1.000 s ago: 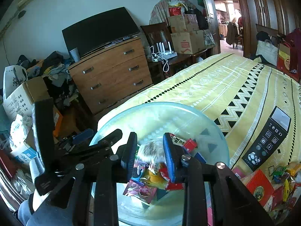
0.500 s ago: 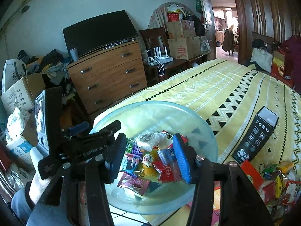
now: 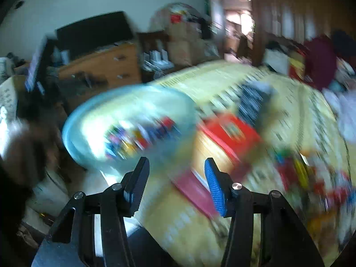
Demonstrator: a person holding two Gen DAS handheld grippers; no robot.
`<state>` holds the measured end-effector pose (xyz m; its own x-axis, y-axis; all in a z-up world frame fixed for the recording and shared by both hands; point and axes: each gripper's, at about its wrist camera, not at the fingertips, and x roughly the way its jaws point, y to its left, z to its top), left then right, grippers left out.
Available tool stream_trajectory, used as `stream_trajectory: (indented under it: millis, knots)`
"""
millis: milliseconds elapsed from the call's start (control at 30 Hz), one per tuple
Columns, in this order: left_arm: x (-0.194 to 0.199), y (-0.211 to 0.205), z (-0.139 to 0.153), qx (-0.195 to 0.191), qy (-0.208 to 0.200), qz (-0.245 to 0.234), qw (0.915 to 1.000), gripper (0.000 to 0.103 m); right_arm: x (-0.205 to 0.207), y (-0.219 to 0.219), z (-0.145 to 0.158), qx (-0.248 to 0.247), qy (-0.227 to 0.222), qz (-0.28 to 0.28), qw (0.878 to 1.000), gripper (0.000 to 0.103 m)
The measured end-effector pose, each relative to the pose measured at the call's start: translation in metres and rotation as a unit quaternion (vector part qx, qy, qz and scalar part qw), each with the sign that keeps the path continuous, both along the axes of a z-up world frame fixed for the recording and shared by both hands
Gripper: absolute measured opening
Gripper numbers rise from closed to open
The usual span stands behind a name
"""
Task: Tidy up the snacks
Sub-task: 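Move both open tools back to the snack pile, then grasp the black snack packet with left tool while right grasps yellow barcode bag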
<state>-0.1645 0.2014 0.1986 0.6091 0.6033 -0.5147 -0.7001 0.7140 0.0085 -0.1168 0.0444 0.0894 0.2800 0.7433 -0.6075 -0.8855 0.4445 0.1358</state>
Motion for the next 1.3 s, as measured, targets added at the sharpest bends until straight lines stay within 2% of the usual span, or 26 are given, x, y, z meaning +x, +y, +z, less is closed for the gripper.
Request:
stream_trajectory:
  millis: [67,133,200,267,333,367,433,467,500,567,633,700,800,867,900,933,1033,1167,1233,1300]
  knots:
    - [0.024,-0.041,0.007,0.010,-0.009,-0.068,0.9976,0.103,0.013,-0.037,-0.026,-0.027,0.017,-0.036,0.999,0.055]
    - [0.047,-0.080,0.008,0.004,-0.011,-0.140,0.9900,0.103,0.028,-0.072,-0.049,-0.053,0.039,-0.073,0.995,0.055]
    - [0.077,-0.125,-0.002,-0.008,0.002,-0.222,0.9751,0.103,0.041,-0.106,-0.066,-0.068,0.063,-0.106,0.990,0.055]
    - [0.105,-0.148,-0.023,-0.043,0.032,-0.263,0.9633,0.103,0.054,-0.138,-0.079,-0.073,0.078,-0.137,0.985,0.055]
    - [0.133,-0.159,-0.056,-0.092,0.069,-0.287,0.9510,0.102,0.067,-0.168,-0.087,-0.067,0.100,-0.166,0.979,0.055]
    - [0.151,-0.162,-0.080,-0.128,0.090,-0.299,0.9413,0.100,0.074,-0.180,-0.090,-0.061,0.112,-0.179,0.976,0.055]
    - [0.177,-0.164,-0.116,-0.187,0.111,-0.308,0.9262,0.082,0.087,-0.203,-0.094,-0.050,0.125,-0.201,0.970,0.055]
    - [0.193,-0.165,-0.140,-0.222,0.125,-0.311,0.9156,0.078,0.093,-0.214,-0.096,-0.046,0.127,-0.209,0.969,0.055]
    - [0.204,-0.167,-0.157,-0.245,0.136,-0.310,0.9085,0.072,0.099,-0.227,-0.099,-0.042,0.130,-0.219,0.966,0.055]
    - [0.223,-0.176,-0.187,-0.282,0.149,-0.316,0.8936,0.067,0.102,-0.243,-0.103,-0.038,0.138,-0.231,0.962,0.055]
    - [0.239,-0.194,-0.211,-0.288,0.166,-0.317,0.8882,0.066,0.108,-0.259,-0.110,-0.038,0.148,-0.243,0.958,0.055]
    - [0.240,-0.205,-0.221,-0.290,0.170,-0.316,0.8871,0.066,0.109,-0.274,-0.117,-0.038,0.156,-0.253,0.954,0.055]
    - [0.255,-0.211,-0.236,-0.277,0.185,-0.299,0.8941,0.063,0.117,-0.293,-0.125,-0.033,0.172,-0.269,0.947,0.055]
    - [0.262,-0.210,-0.244,-0.267,0.198,-0.280,0.9006,0.046,0.122,-0.302,-0.130,-0.028,0.182,-0.278,0.943,0.055]
    - [0.262,-0.209,-0.244,-0.263,0.198,-0.275,0.9034,0.032,0.123,-0.302,-0.131,-0.026,0.182,-0.280,0.942,0.055]
    - [0.260,-0.207,-0.242,-0.257,0.198,-0.268,0.9070,0.023,0.124,-0.304,-0.131,-0.024,0.183,-0.281,0.942,0.055]
    - [0.246,-0.203,-0.232,-0.252,0.194,-0.270,0.9088,0.022,0.129,-0.301,-0.131,-0.016,0.185,-0.278,0.942,0.055]
    - [0.217,-0.202,-0.209,-0.219,0.189,-0.280,0.9153,0.022,0.143,-0.294,-0.137,0.003,0.207,-0.276,0.938,0.055]
    - [0.204,-0.200,-0.202,-0.215,0.180,-0.272,0.9204,0.022,0.157,-0.283,-0.138,0.028,0.224,-0.271,0.936,0.055]
    - [0.193,-0.200,-0.194,-0.215,0.169,-0.271,0.9229,0.022,0.175,-0.271,-0.141,0.066,0.258,-0.268,0.926,0.055]
